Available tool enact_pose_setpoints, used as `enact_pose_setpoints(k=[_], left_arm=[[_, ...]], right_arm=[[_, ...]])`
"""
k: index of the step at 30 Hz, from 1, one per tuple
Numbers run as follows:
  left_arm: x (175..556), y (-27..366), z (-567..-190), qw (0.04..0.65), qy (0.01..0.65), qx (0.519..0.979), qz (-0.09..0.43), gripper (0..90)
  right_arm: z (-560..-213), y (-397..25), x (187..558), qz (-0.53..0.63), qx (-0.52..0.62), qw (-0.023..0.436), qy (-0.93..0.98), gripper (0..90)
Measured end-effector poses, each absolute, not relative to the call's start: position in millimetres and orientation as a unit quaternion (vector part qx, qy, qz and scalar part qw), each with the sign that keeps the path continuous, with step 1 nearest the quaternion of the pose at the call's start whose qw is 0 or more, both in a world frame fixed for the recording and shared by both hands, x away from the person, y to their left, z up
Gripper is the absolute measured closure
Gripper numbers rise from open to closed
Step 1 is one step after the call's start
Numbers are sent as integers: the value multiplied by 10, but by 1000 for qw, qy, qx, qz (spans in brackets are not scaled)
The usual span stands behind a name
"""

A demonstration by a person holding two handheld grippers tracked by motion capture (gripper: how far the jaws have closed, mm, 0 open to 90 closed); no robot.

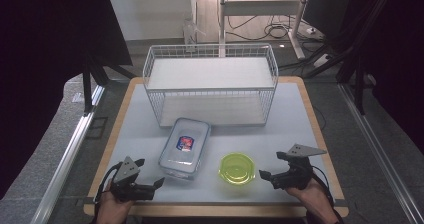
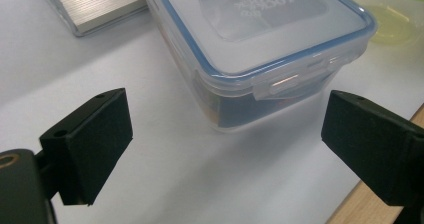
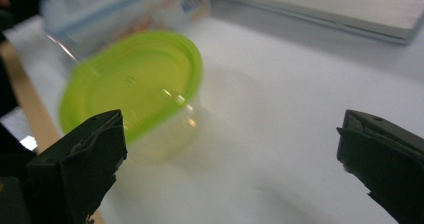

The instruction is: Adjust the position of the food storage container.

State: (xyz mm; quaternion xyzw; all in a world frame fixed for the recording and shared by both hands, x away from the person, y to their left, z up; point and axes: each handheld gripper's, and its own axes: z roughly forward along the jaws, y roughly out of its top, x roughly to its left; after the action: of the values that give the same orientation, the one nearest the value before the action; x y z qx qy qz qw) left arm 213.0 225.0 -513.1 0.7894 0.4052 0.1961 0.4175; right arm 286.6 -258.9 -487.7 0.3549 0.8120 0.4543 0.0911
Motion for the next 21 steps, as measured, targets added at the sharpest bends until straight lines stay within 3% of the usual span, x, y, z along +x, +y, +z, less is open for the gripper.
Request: enact_pose_setpoints(k=[13,21], left_arm=[[2094,2294,-5191,428,402,789,180,70],[2111,2286,-5220,420,400,796,173,73]], right_arm=[[-4900,-2558,2882,433,372,95,815,5],[-4868,-2532,2872,432,356,107,822,122]])
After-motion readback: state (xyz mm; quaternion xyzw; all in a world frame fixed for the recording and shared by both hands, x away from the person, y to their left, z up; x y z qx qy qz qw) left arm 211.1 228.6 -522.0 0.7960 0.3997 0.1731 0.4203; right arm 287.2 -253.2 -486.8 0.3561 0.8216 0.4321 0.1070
